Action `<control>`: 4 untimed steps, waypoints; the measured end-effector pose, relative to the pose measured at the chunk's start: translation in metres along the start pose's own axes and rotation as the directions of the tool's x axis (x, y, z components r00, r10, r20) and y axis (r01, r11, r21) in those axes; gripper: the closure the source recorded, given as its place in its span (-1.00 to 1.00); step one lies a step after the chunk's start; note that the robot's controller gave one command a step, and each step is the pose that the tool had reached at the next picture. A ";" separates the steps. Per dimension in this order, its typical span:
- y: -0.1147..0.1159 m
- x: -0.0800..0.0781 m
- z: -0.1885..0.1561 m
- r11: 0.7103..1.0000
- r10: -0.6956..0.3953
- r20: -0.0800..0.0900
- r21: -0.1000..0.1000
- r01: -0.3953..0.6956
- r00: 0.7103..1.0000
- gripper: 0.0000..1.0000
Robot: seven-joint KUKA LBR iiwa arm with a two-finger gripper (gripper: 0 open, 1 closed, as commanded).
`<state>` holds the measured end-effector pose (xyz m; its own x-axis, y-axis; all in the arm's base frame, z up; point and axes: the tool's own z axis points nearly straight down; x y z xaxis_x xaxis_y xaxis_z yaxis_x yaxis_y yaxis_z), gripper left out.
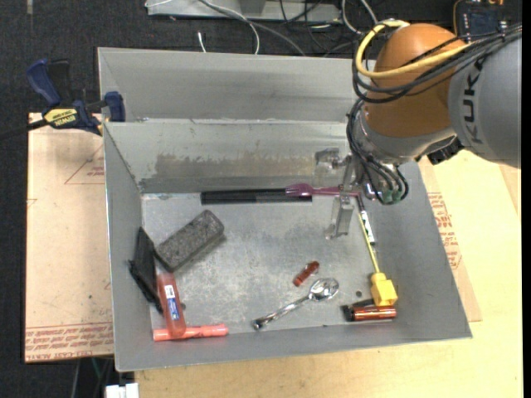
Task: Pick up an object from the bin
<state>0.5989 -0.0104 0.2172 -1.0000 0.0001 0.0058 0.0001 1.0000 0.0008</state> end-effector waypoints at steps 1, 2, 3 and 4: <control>0.000 -0.001 -0.004 1.000 0.000 0.008 0.000 0.000 1.000 -1.00; 0.012 0.051 0.097 0.962 -0.273 0.007 0.001 0.273 0.962 -1.00; 0.013 0.064 0.058 0.902 -0.431 0.016 0.007 0.431 0.902 -1.00; 0.010 0.088 0.104 0.772 -0.635 0.001 -0.002 0.635 0.772 -1.00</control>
Offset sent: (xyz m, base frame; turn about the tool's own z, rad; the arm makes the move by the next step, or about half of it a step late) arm -0.0787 0.0174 -0.1472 -0.4121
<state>0.5104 -0.0005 0.1140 -0.7726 -0.6349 0.0030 -0.6349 0.7726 0.0066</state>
